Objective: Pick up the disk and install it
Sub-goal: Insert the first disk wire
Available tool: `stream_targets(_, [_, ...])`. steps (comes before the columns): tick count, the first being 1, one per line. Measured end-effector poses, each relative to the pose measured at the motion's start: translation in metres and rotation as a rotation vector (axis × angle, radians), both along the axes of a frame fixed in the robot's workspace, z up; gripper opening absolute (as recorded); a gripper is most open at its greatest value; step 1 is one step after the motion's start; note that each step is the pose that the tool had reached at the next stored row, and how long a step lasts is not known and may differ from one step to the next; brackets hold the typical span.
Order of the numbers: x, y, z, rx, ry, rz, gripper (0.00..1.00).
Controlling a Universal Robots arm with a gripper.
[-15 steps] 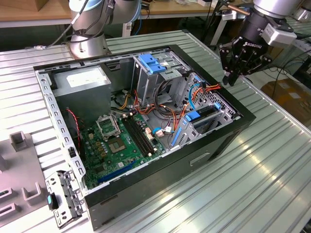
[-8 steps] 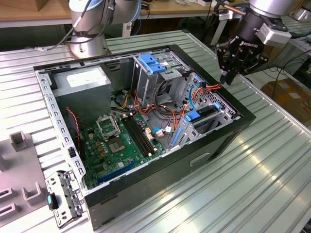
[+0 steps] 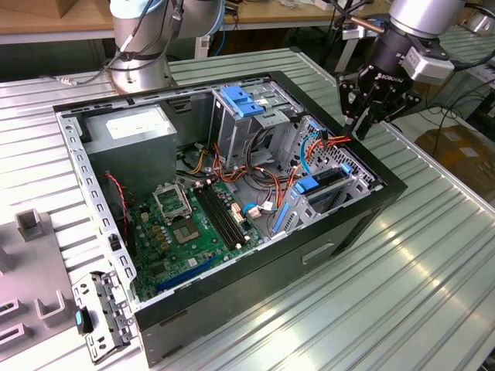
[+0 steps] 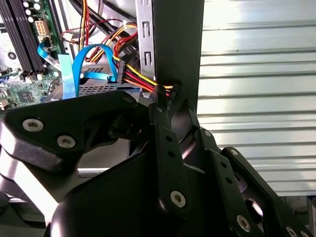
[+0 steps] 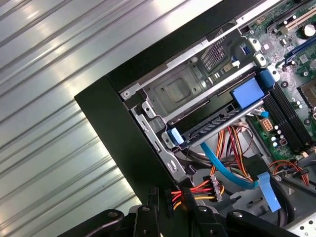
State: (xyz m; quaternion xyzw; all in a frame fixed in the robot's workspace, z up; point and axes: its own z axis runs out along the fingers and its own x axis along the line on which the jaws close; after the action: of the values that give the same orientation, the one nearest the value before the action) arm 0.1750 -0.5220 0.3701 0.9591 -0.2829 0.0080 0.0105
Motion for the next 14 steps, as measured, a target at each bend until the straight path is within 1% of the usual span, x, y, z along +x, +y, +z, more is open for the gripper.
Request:
stream_targets(2, [0.0, 0.0003, -0.003, 0.0015, 0.0, 0.004, 0.32])
stream_targets(5, [0.0, 0.0006, -0.0037, 0.0014, 0.0, 0.007, 0.32])
stream_targets(6, [0.0, 0.0006, -0.0037, 0.0015, 0.0, 0.008, 0.31])
stream_targets(7, [0.0, 0.0006, -0.0037, 0.0015, 0.0, 0.008, 0.24])
stream_targets(8, [0.0, 0.0007, -0.003, 0.0017, -0.0001, 0.008, 0.24])
stream_targets(9, [0.0, 0.0007, 0.0004, 0.0017, 0.0, 0.008, 0.18])
stream_targets(11, [0.0, 0.0007, 0.0054, 0.0015, 0.0, 0.008, 0.16])
stream_targets(14, [0.0, 0.0007, 0.0055, 0.0012, 0.0, 0.007, 0.16])
